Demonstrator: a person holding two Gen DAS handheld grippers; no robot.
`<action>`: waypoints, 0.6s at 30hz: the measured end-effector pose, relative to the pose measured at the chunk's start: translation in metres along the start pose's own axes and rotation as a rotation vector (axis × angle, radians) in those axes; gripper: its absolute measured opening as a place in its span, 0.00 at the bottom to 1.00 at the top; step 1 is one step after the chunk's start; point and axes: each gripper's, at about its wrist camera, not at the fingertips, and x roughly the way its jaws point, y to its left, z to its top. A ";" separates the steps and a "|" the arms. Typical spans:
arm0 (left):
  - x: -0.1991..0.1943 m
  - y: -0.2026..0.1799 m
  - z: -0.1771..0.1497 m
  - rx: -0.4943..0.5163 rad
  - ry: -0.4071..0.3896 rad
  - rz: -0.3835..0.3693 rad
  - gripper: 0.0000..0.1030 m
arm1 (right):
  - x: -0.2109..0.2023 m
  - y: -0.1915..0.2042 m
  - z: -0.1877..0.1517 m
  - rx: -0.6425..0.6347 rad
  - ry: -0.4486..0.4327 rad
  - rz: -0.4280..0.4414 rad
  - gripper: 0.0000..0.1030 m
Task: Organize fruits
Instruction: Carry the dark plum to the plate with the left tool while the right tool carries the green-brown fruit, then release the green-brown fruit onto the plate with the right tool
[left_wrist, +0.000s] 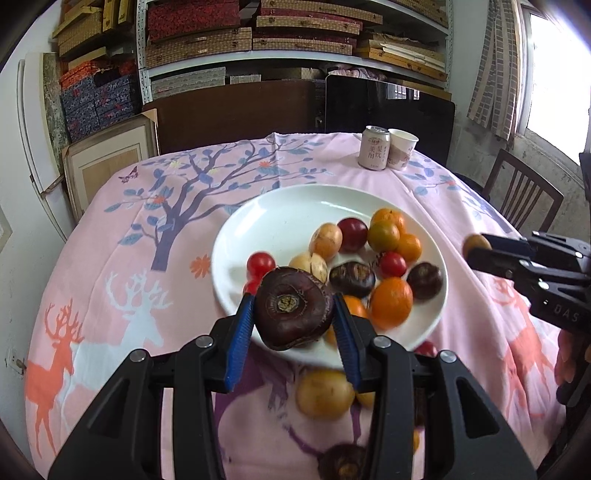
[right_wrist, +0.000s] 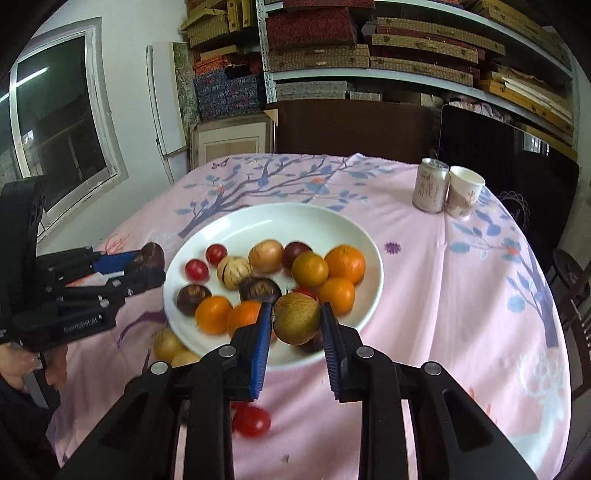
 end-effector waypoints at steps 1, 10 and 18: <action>0.007 -0.001 0.005 0.002 0.004 0.003 0.40 | 0.008 0.000 0.009 0.006 -0.009 -0.006 0.27; 0.004 0.003 -0.001 -0.015 -0.006 -0.021 0.62 | 0.010 -0.019 0.000 0.125 -0.005 -0.031 0.48; -0.037 -0.022 -0.079 0.126 0.062 -0.077 0.77 | -0.029 -0.025 -0.069 0.167 0.018 -0.001 0.62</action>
